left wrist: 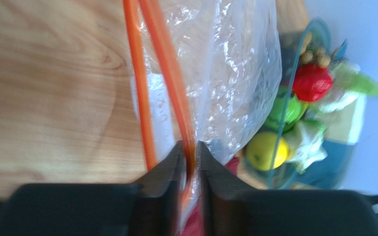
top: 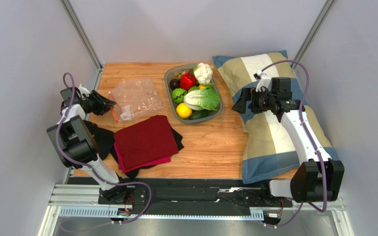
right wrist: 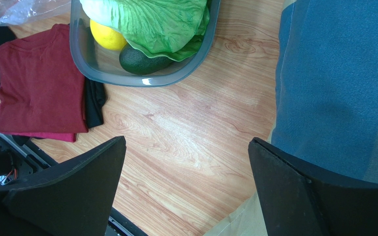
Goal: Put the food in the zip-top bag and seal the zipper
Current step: Pick up the zipper food storage bag at the center of the board.
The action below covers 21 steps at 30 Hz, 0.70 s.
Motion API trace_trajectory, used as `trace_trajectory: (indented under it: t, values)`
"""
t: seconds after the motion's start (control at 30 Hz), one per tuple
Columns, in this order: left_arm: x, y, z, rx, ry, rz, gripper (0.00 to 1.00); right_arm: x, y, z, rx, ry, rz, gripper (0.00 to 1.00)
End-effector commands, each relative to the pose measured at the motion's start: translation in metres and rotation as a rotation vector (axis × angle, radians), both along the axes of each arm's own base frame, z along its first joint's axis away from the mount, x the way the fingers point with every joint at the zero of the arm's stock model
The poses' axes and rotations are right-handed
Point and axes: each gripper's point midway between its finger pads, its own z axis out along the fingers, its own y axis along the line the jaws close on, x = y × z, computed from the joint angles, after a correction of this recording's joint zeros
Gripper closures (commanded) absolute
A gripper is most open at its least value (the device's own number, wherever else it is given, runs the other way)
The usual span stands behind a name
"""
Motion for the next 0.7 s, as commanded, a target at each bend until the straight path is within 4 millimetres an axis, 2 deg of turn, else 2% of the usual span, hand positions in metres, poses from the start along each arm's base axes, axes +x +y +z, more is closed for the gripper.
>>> trace_trajectory:
  t: [0.0, 0.03, 0.1, 0.13, 0.2, 0.23, 0.27, 0.3, 0.33, 0.37, 0.4, 0.43, 0.47, 0.5, 0.53, 0.57, 0.6, 0.63, 0.67]
  values:
    - [0.016, -0.013, 0.040, 0.049, -0.131, -0.119, 0.91, 0.009, 0.002, 0.019, 0.003, -0.051, 0.017, 0.00]
    - [0.018, -0.015, 0.050, 0.072, -0.148, -0.132, 1.00, 0.009, 0.002, 0.020, -0.001, -0.054, 0.018, 0.00]
    - [0.016, -0.025, 0.057, 0.113, -0.152, -0.177, 1.00, 0.009, 0.001, 0.020, -0.008, -0.054, 0.018, 0.00]
    - [0.017, -0.028, 0.071, 0.145, -0.183, -0.193, 1.00, 0.006, 0.000, 0.020, -0.009, -0.044, 0.019, 0.00]
    - [0.015, -0.043, 0.084, 0.198, -0.220, -0.263, 1.00, 0.006, -0.001, 0.024, -0.038, -0.066, 0.043, 0.00]
    - [0.015, -0.047, 0.102, 0.243, -0.265, -0.287, 1.00, 0.004, -0.004, 0.022, -0.058, -0.063, 0.054, 0.00]
    - [0.014, -0.054, 0.110, 0.279, -0.284, -0.319, 1.00, 0.005, -0.005, 0.028, -0.069, -0.081, 0.060, 0.00]
    - [0.008, -0.070, 0.115, 0.298, -0.298, -0.383, 1.00, 0.005, -0.006, 0.029, -0.079, -0.081, 0.064, 0.00]
    - [0.005, -0.078, 0.136, 0.379, -0.383, -0.453, 1.00, 0.003, -0.008, 0.030, -0.091, -0.075, 0.068, 0.00]
    - [0.001, -0.087, 0.145, 0.412, -0.426, -0.504, 1.00, 0.002, -0.009, 0.032, -0.103, -0.086, 0.081, 0.00]
    - [-0.010, -0.108, 0.150, 0.423, -0.441, -0.583, 1.00, 0.004, -0.009, 0.040, -0.108, -0.101, 0.085, 0.00]
    - [-0.016, -0.116, 0.169, 0.528, -0.536, -0.671, 1.00, 0.001, -0.010, 0.042, -0.110, -0.096, 0.089, 0.00]
    - [-0.021, -0.122, 0.175, 0.570, -0.559, -0.712, 1.00, 0.000, -0.010, 0.045, -0.116, -0.103, 0.099, 0.00]
    - [-0.033, -0.140, 0.176, 0.583, -0.557, -0.777, 1.00, 0.001, -0.009, 0.057, -0.111, -0.128, 0.107, 0.00]
    - [-0.041, -0.146, 0.191, 0.636, -0.607, -0.809, 1.00, -0.002, -0.008, 0.061, -0.107, -0.122, 0.111, 0.00]
    - [-0.048, -0.152, 0.196, 0.698, -0.659, -0.872, 1.00, -0.003, -0.007, 0.066, -0.103, -0.129, 0.115, 0.00]
    - [-0.064, -0.159, 0.202, 0.729, -0.682, -0.918, 1.00, -0.004, -0.005, 0.076, -0.092, -0.140, 0.122, 0.00]
    - [-0.074, -0.174, 0.208, 0.763, -0.719, -0.978, 1.00, -0.005, -0.004, 0.082, -0.085, -0.152, 0.128, 0.00]
    - [-0.079, -0.176, 0.210, 0.847, -0.759, -1.034, 1.00, -0.007, -0.003, 0.088, -0.078, -0.161, 0.131, 0.00]
